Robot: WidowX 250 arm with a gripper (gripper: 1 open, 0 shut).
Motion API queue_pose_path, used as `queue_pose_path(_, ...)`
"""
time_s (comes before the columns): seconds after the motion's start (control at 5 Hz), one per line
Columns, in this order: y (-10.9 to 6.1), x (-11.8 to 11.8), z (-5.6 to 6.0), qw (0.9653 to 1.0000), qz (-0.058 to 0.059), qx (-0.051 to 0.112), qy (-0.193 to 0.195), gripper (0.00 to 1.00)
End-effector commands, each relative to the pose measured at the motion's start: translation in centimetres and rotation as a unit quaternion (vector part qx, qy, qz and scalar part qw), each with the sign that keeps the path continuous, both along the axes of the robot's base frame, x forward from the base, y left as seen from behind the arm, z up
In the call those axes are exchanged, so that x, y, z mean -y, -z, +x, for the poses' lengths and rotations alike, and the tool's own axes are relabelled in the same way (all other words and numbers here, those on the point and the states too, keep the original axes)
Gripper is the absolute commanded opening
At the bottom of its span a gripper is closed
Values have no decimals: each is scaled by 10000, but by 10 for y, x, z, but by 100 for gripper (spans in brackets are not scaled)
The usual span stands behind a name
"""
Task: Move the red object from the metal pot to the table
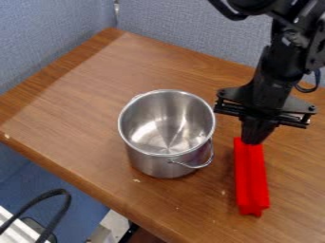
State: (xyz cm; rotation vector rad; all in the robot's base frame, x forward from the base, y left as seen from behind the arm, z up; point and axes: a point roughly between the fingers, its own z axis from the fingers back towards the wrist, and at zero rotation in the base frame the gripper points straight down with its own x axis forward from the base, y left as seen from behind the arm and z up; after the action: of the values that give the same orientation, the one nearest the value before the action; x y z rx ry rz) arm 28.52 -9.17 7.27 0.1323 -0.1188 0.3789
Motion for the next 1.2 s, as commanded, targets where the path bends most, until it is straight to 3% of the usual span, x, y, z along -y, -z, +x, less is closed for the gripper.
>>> queue_pose_path(0.0,-7,12,8,9993,-12,239,294,0)
queue_pose_path(0.4,18,32,22,9979,-55,261,589,0)
queue_pose_path(0.8,36,24,13,9901,-54,267,1380,0)
queue_pose_path(1.0,23,17,8,9907,-69,257,1337,100)
